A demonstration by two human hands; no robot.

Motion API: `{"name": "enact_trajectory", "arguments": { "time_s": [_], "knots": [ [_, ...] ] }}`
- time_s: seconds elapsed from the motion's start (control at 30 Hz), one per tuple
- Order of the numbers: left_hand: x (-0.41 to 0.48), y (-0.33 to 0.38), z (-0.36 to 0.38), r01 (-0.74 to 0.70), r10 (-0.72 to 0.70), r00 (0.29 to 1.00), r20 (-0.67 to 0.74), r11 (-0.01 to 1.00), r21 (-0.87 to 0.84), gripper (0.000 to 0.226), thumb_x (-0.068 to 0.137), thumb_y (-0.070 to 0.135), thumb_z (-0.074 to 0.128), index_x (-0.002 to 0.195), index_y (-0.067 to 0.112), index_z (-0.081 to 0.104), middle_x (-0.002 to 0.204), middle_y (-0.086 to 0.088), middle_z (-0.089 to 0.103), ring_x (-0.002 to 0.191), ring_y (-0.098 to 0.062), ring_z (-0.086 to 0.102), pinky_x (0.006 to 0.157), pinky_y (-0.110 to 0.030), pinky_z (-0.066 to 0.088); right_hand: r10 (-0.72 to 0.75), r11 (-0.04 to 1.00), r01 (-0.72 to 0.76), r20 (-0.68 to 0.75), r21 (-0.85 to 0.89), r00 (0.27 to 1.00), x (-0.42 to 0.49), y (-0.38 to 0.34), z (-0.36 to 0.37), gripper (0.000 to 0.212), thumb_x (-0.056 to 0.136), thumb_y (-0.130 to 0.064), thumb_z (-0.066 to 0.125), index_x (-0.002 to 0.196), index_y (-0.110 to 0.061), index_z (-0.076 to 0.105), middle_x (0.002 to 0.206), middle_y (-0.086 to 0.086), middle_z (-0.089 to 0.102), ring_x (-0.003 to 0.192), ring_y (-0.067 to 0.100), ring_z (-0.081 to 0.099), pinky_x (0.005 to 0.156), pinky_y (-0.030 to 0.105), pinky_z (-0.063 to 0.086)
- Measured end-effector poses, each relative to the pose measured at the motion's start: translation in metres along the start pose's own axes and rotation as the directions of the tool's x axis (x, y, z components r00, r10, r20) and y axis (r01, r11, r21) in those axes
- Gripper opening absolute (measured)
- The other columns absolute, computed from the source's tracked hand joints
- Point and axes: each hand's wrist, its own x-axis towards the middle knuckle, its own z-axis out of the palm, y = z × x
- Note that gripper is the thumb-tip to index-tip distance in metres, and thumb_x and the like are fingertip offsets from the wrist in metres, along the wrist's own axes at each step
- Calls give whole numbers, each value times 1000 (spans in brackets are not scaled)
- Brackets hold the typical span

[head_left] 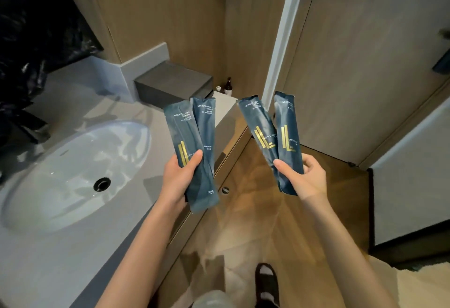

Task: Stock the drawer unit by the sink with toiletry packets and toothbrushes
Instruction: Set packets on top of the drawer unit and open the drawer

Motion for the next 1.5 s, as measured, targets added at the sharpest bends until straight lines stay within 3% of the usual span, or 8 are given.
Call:
{"name": "enact_trajectory", "arguments": {
  "time_s": [0.1, 0.37, 0.57, 0.87, 0.97, 1.1, 1.3, 1.5],
  "knots": [
    [35, -3, 19, 4, -4, 996, -89, 1000, -9, 22, 85, 30, 69, 101, 15, 67, 99, -11, 73, 95, -31, 69, 88, -50, 54, -19, 1000, 19, 68, 7, 997, 57, -1, 7, 48, 70, -30, 84, 109, -18, 58, 100, -7, 66, 90, 9, 66, 72, 26, 56],
    [99, 10, 74, -2, -26, 925, -380, 997, -72, 36, 83, 35, 70, 113, 17, 64, 107, -5, 71, 100, -24, 67, 96, -49, 51, -57, 994, 86, 351, -67, 935, 200, -21, 33, 47, 71, -32, 84, 109, -19, 59, 104, -3, 66, 95, 12, 65, 72, 23, 52],
    [135, 23, 93, -41, 2, 854, -521, 997, -63, 22, 87, 34, 65, 107, 25, 62, 108, -2, 71, 102, -22, 66, 97, -48, 50, -63, 987, 131, 528, -91, 847, 278, -40, 83, 51, 73, -35, 81, 114, -17, 57, 105, -3, 64, 93, 10, 63, 73, 23, 52],
    [218, 43, 79, -17, 29, 758, -651, 1000, 26, 35, 94, 32, 55, 125, 16, 53, 117, -2, 64, 106, -19, 62, 98, -42, 48, -122, 955, 267, 643, -133, 756, 357, -61, 198, 49, 77, -33, 79, 116, -14, 54, 103, -2, 62, 92, 13, 62, 67, 18, 49],
    [257, 54, 66, 0, 32, 761, -648, 999, 49, 27, 94, 29, 55, 119, 17, 55, 115, -4, 65, 105, -21, 62, 98, -44, 48, -155, 925, 344, 668, -161, 728, 381, -68, 231, 49, 77, -33, 78, 116, -14, 55, 102, -2, 63, 90, 13, 62, 65, 15, 46],
    [310, 64, 47, 61, 66, 766, -639, 983, 174, 29, 91, 30, 56, 115, 14, 55, 113, -6, 65, 104, -24, 61, 97, -44, 48, -164, 896, 401, 697, -190, 698, 407, -79, 271, 50, 76, -35, 79, 116, -16, 55, 100, -5, 64, 89, 12, 62, 74, 24, 48],
    [365, 68, 26, 115, 85, 721, -688, 964, 239, 24, 91, 24, 57, 113, 17, 50, 103, -5, 63, 101, -26, 60, 93, -40, 47, -153, 862, 460, 757, -212, 636, 437, -85, 318, 49, 75, -32, 81, 113, -17, 54, 92, -12, 60, 87, 11, 62, 66, 18, 46],
    [390, 64, 20, 147, 109, 658, -745, 952, 269, 34, 88, 23, 62, 116, 6, 55, 104, -11, 64, 95, -27, 59, 91, -38, 47, -129, 802, 560, 855, -209, 503, 462, -77, 343, 61, 74, -37, 78, 127, -21, 54, 111, -9, 67, 106, 17, 62, 92, 39, 52]
  ]
}}
